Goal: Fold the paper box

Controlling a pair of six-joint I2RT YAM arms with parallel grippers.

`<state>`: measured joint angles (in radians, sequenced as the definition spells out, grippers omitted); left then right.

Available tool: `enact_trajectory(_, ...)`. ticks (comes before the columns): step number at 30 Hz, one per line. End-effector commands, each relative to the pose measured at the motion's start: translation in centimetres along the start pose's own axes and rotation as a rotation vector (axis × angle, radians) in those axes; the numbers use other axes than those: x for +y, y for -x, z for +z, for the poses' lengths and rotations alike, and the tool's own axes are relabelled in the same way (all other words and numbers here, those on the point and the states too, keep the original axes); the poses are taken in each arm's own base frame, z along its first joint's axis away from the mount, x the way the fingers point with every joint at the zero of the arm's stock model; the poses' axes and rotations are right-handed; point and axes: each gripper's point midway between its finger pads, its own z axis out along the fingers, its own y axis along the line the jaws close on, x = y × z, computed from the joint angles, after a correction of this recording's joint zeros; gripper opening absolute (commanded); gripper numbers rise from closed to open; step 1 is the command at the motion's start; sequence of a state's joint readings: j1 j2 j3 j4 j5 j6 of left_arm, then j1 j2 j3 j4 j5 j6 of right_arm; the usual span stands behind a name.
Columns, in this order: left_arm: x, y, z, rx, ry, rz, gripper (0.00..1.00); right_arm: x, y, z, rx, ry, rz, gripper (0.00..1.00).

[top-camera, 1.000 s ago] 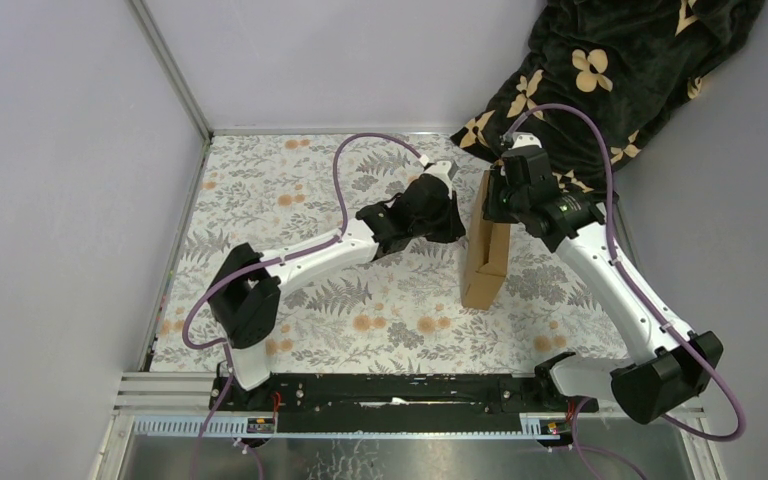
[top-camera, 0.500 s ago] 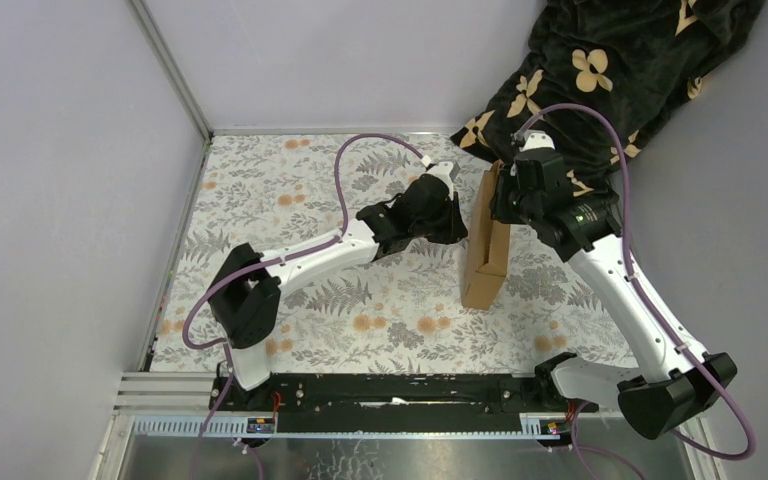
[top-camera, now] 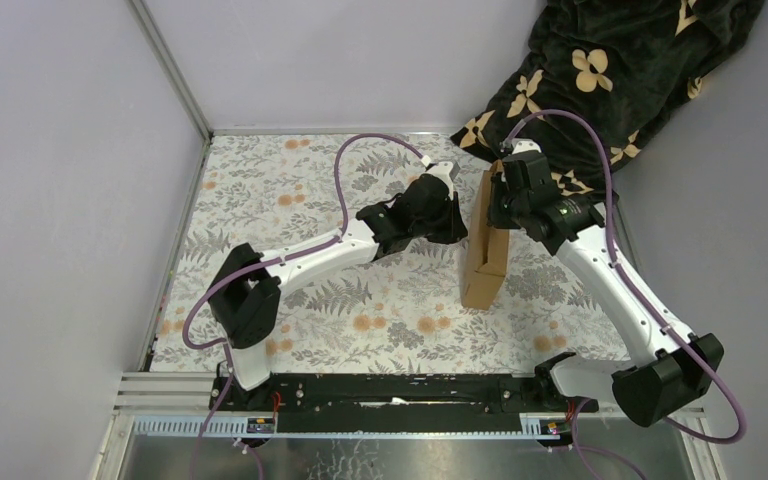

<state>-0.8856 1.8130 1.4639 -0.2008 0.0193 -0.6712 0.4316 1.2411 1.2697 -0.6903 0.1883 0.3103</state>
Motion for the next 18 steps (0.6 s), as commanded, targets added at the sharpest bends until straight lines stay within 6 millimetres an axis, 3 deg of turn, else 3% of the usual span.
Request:
enact_trajectory(1,-1.5,1.9,0.3,-0.057,-0.055,0.013,0.16,0.2,-0.4,0.8,0.022,0.013,-0.012,0.22)
enact_trajectory(5,-1.7,1.9,0.4,-0.055,-0.063,0.014,0.16,0.1,-1.2,1.4,0.06,0.002,-0.026,0.14)
enact_trajectory(13,-2.1,2.1,0.6,-0.056,-0.081,0.016,0.16,-0.3,-2.6,2.1,0.106,-0.009,-0.045,0.14)
enact_trajectory(18,-2.0,2.0,0.7,-0.054,-0.083,0.013,0.16,-0.6,-4.7,2.8,0.15,-0.011,-0.046,0.14)
